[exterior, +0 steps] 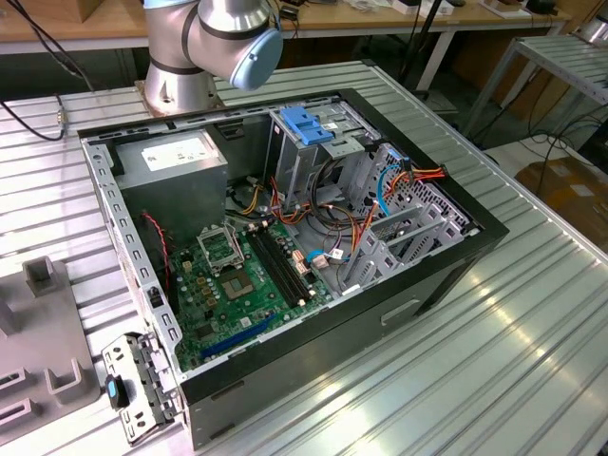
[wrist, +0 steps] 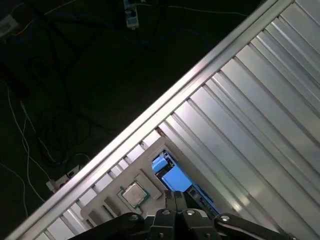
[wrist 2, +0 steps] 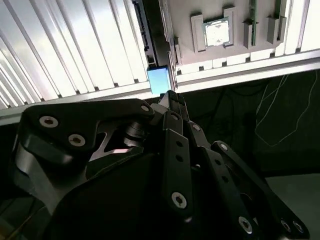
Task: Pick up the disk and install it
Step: 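Pick up the disk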
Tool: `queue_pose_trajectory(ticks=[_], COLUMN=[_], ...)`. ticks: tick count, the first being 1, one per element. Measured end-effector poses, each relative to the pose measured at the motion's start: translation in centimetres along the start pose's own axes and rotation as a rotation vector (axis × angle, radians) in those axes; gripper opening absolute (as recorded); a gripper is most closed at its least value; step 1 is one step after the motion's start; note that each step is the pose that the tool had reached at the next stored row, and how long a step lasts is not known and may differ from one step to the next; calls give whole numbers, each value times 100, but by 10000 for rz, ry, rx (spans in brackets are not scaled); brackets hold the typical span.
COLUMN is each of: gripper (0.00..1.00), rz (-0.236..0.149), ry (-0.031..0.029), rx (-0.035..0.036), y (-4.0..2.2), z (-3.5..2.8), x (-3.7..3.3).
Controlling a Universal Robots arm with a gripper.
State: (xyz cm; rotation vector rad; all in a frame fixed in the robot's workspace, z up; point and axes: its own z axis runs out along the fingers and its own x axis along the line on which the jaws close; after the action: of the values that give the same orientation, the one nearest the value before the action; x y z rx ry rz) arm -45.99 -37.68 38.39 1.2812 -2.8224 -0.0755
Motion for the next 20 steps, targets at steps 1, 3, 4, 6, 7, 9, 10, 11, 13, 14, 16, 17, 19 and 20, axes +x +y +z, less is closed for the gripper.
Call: queue_pose_trajectory(ticks=[1,3,4,6,7,9,10,11,13,14,16,17,19,20], gripper=[10,10,10,10,10,10,10,10,10,10,10,10,10,10], rz=[-283,-680,-881,-1329,-1497,-1830,-1992,-2150,-2462,-2613,-2982,-3126,-3494,-3703], ry=[17,42,55,81,92,112,123,133,151,160,183,192,213,227], rx=[5,12,15,23,26,32,34,37,42,45,52,54,62,64], y=[0,0,0,-1,-1,0,0,0,-1,-1,-1,-1,-1,-2], z=[1,3,4,6,6,7,7,7,8,9,10,11,13,15], x=[0,0,0,0,0,0,0,0,0,0,0,0,0,0])
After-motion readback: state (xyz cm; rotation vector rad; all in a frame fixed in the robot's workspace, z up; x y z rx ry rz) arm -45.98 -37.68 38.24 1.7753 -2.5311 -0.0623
